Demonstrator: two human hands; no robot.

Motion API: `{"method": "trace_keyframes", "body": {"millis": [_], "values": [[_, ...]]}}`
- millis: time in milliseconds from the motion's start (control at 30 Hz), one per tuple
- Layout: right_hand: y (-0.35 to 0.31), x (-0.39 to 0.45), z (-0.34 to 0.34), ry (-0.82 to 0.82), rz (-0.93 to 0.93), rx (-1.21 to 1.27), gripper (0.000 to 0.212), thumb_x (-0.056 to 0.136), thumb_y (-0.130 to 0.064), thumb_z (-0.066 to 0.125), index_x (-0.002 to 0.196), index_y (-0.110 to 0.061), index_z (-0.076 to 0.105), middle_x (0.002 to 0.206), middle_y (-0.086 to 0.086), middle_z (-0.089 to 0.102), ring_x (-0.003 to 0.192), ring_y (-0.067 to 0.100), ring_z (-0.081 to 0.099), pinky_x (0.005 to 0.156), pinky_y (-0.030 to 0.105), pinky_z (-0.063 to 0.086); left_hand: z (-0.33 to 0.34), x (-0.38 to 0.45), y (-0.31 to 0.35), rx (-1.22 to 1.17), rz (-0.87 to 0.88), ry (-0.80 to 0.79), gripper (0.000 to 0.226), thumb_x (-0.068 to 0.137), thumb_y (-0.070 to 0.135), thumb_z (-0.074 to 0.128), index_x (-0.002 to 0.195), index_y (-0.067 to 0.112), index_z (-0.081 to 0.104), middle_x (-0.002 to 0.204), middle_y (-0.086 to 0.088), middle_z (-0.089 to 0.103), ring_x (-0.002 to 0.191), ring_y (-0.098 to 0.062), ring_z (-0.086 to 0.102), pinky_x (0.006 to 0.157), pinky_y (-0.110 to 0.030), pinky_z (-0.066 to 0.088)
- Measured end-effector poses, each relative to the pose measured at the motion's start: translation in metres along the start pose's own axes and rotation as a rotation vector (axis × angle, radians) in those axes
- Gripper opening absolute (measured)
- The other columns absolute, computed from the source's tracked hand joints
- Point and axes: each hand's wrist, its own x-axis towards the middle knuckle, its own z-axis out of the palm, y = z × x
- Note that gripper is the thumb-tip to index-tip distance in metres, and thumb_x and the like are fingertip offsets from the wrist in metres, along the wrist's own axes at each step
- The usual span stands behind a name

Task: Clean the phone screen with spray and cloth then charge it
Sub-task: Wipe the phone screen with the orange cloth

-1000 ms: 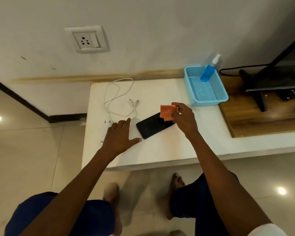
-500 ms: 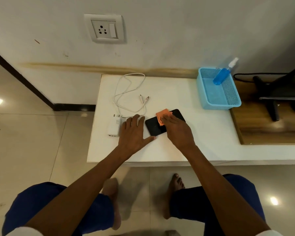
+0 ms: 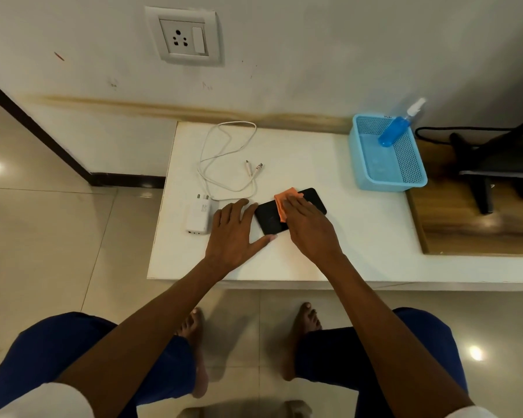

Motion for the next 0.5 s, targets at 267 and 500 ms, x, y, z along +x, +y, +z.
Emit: {"method": "trace_keyframes", "body": {"millis": [267, 500], "values": [[-0.008, -0.001, 0.011, -0.026, 0.093, 0.011, 0.060, 0.090, 0.000, 0.062, 0.146, -0.008, 0.041, 0.151, 0.009, 0.043, 0.141, 0.024, 0.037, 0.106, 0.030, 0.033, 0.002, 0.001, 0.000, 0.002, 0.007, 0.020, 0.084, 0.080, 0.079, 0.048, 0.137, 0.018, 0.053, 0.141, -0.009, 0.054, 0.126, -0.029, 0.052, 0.102, -0.045, 0.041], [-0.011, -0.001, 0.006, -0.004, 0.047, 0.031, 0.048, 0.096, -0.007, 0.055, 0.143, -0.005, 0.045, 0.147, 0.013, 0.047, 0.140, 0.025, 0.040, 0.098, 0.034, 0.048, 0.004, 0.001, -0.002, -0.016, 0.005, 0.017, 0.083, 0.080, 0.078, 0.051, 0.137, 0.019, 0.054, 0.142, -0.009, 0.053, 0.128, -0.029, 0.051, 0.104, -0.045, 0.040]]}}
